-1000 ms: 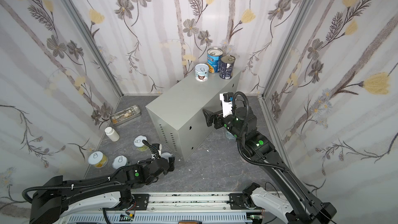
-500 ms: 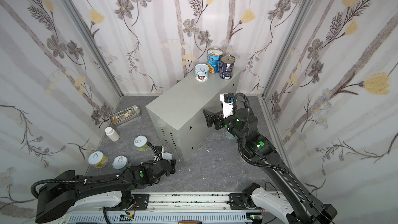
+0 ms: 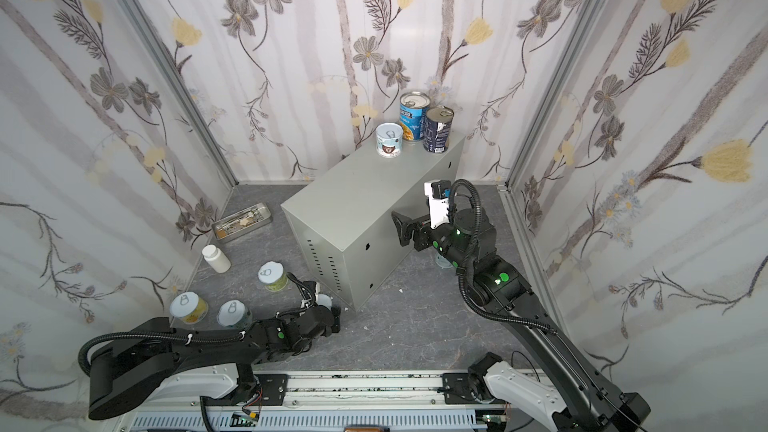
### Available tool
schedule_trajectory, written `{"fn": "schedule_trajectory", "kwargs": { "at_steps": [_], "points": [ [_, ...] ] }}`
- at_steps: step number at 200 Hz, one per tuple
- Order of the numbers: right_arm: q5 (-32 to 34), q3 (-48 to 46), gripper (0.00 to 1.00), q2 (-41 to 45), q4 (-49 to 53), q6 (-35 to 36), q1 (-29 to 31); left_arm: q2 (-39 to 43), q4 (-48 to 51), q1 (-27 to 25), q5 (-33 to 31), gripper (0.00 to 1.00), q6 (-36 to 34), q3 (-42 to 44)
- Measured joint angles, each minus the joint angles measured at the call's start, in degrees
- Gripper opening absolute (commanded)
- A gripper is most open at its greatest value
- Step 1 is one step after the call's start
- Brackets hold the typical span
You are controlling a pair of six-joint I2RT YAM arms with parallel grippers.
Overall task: Place and organize the canned foods onto the counter
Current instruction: 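Lower the left gripper onto the white-lidded can beside the cabinet and close it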
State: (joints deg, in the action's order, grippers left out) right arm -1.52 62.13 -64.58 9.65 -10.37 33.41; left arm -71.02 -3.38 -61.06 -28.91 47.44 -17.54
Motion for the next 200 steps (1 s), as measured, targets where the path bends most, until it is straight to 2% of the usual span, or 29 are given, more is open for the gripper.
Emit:
{"fn": "schedule_trajectory", "kwargs": {
  "at_steps": [83,109,158,200],
  "points": [
    [0.00,-0.09,1.00,-0.04,0.00,0.00,0.00,-5.49,-6.71,0.04,-2.91,0.97,-1.33,0.26],
    [0.00,-0.09,1.00,-0.04,0.00,0.00,0.00,-5.68,-6.95,-0.52,-3.54,0.93,-0.90,0.48],
    [-0.02,-0.09,1.00,-0.04,0.00,0.02,0.00,-2.10,-3.54,-1.70,-2.78,0.81,1.18,0.70],
    [-0.02,-0.09,1.00,-0.02,0.00,0.02,0.00,5.05,4.61,-2.01,1.07,0.72,2.91,-0.31]
  ]
}}
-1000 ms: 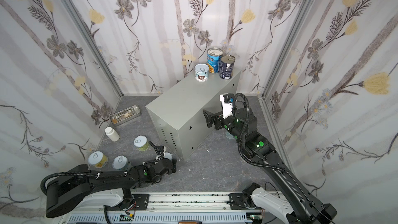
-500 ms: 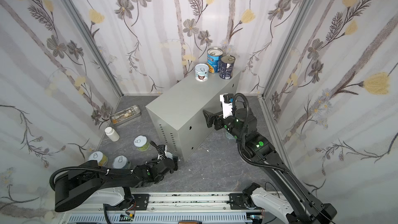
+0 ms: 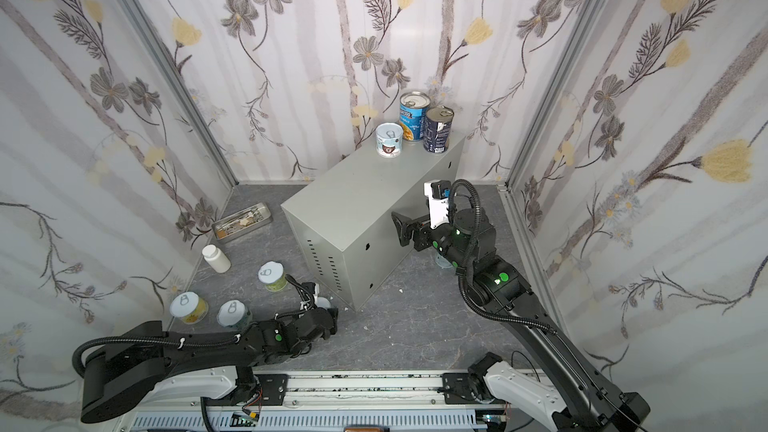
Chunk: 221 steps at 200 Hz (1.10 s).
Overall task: Place and organize the canned foods onto the counter
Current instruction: 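Lower the left gripper onto the white-lidded can beside the cabinet and close it, then lift the white-lidded orange-label can with the left gripper over the cabinet top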
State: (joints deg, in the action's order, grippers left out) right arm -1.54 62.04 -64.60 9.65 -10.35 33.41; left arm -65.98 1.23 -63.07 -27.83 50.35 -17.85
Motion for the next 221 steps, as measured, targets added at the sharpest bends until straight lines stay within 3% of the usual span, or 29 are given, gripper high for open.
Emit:
{"fn": "schedule_trajectory", "kwargs": {
  "at_steps": [55,129,184,221],
  "points": [
    [0.00,0.00,1.00,0.68,-0.02,-0.02,0.00,11.76,14.03,0.04,-0.50,0.71,0.42,-8.50],
    [-0.02,0.00,1.00,2.12,0.00,-0.04,0.00,19.21,33.66,1.18,-7.76,0.71,-7.08,-28.00],
    [-0.04,0.00,1.00,2.54,0.04,-0.04,0.00,20.55,45.53,2.01,-10.08,0.71,-11.87,-41.33],
    [-0.24,0.00,0.99,2.69,0.04,-0.04,0.00,14.58,50.88,2.12,-9.99,0.71,-17.11,-53.16]
  ]
}}
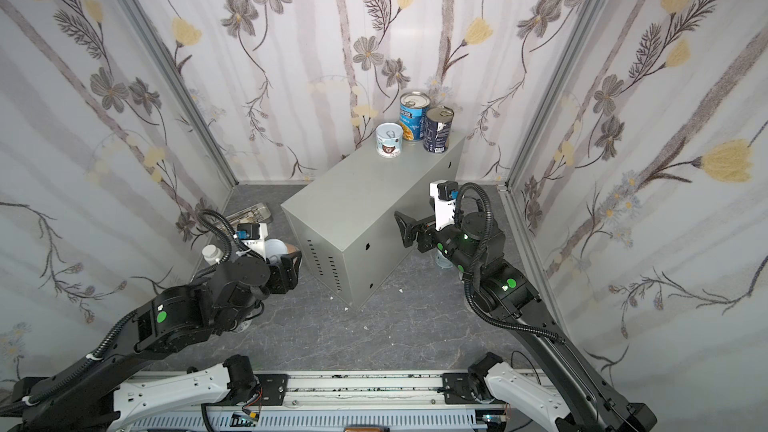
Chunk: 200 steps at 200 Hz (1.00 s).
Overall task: Place and organize the canned foods onto the counter
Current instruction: 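Lift the white-lidded orange-label can with the left gripper over the cabinet top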
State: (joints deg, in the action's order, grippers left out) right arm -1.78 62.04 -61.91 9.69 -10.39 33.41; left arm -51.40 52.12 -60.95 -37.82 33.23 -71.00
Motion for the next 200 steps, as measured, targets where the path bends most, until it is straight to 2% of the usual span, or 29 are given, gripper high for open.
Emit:
{"fn": "schedule_trajectory", "kwargs": {
  "at_steps": [81,130,200],
  "points": [
    [-0.44,-0.26,0.99,1.62,0.48,-0.02,0.00,-16.09,6.62,0.13,0.20,0.71,-12.79,-28.04],
    [-0.44,-0.83,0.99,1.70,0.81,-0.02,0.00,-23.74,8.20,0.79,0.31,0.71,-18.64,-40.24],
    [-0.42,-2.47,0.99,1.73,0.81,-0.04,-0.07,-38.47,8.90,7.89,8.15,0.70,-24.22,-54.69]
  ]
}}
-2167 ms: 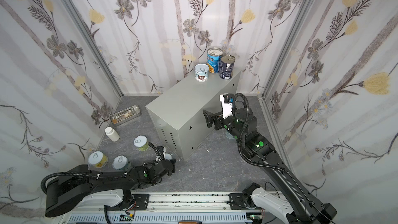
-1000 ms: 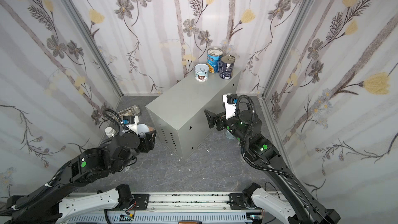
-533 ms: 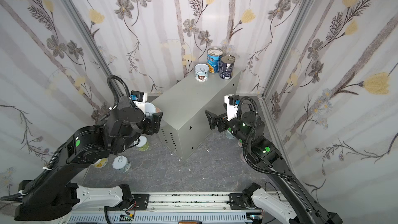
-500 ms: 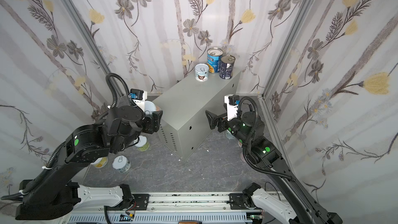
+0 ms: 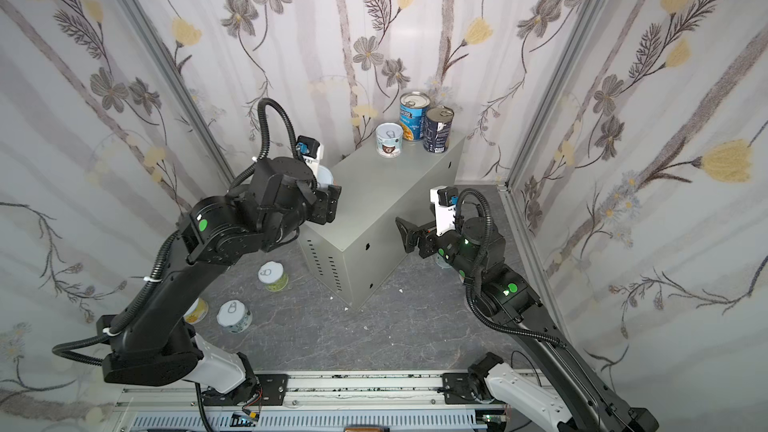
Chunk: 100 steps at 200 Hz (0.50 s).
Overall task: Place and organize the canned foods onto the counter
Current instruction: 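Lift the white-lidded orange-label can with the left gripper over the cabinet top, then lower the orange-label can onto the cabinet top and open the left gripper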
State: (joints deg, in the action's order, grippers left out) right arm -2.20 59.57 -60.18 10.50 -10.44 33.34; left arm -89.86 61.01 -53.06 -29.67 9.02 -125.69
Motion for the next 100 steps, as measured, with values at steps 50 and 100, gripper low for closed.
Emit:
{"fn": "schedule_trajectory", "kwargs": {
  "at_steps": [50,100],
  "points": [
    [1.29,-1.09,0.99,0.94,0.09,-0.63,-1.11,-12.39,-0.42,3.21,6.75,0.69,-1.73,-13.20],
    [2.43,-2.69,0.99,2.08,0.94,-1.05,-1.97,-21.31,-0.76,5.77,11.65,0.68,-1.70,-19.47]
  ]
}}
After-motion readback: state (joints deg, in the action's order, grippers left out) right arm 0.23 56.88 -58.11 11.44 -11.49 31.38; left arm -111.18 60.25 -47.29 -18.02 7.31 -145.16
